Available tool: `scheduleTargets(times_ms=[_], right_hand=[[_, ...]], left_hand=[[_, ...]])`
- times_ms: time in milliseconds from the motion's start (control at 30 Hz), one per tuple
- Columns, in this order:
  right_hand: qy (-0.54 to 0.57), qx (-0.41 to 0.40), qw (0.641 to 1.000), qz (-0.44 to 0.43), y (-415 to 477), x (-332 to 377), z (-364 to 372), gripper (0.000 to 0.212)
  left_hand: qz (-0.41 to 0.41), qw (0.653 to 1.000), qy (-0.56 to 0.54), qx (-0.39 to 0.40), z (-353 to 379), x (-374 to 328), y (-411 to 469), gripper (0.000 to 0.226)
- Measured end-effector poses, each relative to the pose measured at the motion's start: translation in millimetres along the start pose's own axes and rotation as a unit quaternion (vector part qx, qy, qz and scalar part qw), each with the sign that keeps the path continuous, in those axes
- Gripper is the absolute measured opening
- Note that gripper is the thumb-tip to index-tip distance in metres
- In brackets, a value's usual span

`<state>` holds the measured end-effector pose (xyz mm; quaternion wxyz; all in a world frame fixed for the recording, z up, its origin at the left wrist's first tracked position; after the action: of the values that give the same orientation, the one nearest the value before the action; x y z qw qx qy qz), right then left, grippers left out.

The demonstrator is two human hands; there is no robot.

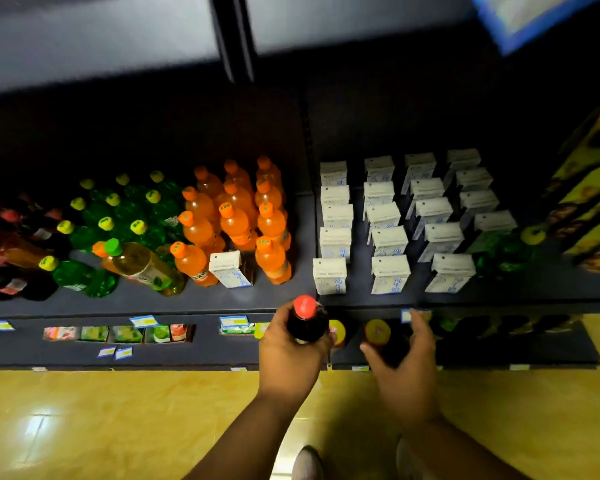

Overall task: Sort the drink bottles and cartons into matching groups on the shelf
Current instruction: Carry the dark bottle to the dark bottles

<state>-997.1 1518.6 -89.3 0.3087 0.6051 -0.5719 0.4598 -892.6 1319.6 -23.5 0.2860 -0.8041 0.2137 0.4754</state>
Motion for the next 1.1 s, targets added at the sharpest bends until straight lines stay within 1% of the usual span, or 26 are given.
scheduleTargets(times_ms=[100,167,267,333,433,500,567,700,767,833,900,933,1000,1100], right_hand=[[-0.036,0.065,0.997,-0.019,-19.1,36.2,-21.6,0.102],[-0.04,0.09,0.995,-0.029,-22.4,73.2,-37.8,0.106],[-0.041,0.115,0.991,-0.049,-21.3,127.5,-55.2,0.11],[-0.042,0.121,0.989,-0.072,-18.2,158.5,-65.3,0.113],[-0.05,0.125,0.985,-0.106,-13.8,192.3,-71.4,0.115],[-0.033,0.108,0.986,-0.121,-8.5,207.3,-76.1,0.115],[-0.016,0.101,0.986,-0.128,-5.7,213.9,-76.5,0.113],[0.001,0.123,0.983,-0.133,-2.0,215.5,-73.4,0.118],[0.009,0.122,0.984,-0.13,-0.4,214.4,-72.3,0.118],[0.027,0.111,0.986,-0.12,3.0,212.2,-73.5,0.117],[0.05,0.1,0.988,-0.111,6.7,210.4,-75.8,0.112],[0.064,0.091,0.988,-0.109,9.2,210.3,-78.9,0.107],[0.092,0.062,0.987,-0.114,15.3,210.1,-88.9,0.091],[0.114,0.046,0.987,-0.101,20.8,202.5,-97.9,0.067]], left_hand=[[0.002,1.0,0.016,0.004,-17.6,-24.8,-8.4,0.055],[0.024,0.999,0.036,0.003,-31.4,-53.6,-11.9,0.057],[0.053,0.998,0.039,0.0,-44.9,-97.0,-14.1,0.057],[0.07,0.997,0.039,0.021,-44.6,-123.6,-14.1,0.057],[0.099,0.99,0.058,0.076,-34.1,-153.7,-14.4,0.055],[0.132,0.984,0.074,0.099,-25.9,-173.2,-15.8,0.057],[0.148,0.981,0.072,0.098,-20.0,-186.5,-16.3,0.059],[0.133,0.988,0.034,0.076,-8.4,-206.0,-12.7,0.064],[0.14,0.986,0.034,0.087,1.7,-214.6,-13.9,0.066],[0.153,0.981,0.041,0.11,15.8,-223.9,-19.9,0.062],[0.171,0.975,0.042,0.138,30.8,-232.7,-27.3,0.059],[0.177,0.971,0.037,0.156,37.9,-237.3,-32.7,0.059],[0.179,0.966,0.023,0.185,49.3,-242.7,-41.5,0.058],[0.178,0.963,0.016,0.2,58.6,-242.8,-47.6,0.056]])
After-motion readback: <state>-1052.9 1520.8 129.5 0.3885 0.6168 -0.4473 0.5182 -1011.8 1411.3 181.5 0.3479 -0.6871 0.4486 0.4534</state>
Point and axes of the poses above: each hand's wrist, its own y-axis towards the middle knuckle, its own z-axis out of the palm, x = y × z, the point moved 9 cm from there along y, towards the middle knuckle, and after that the axes turned 1 degree about -x, right-handed, at the moved point
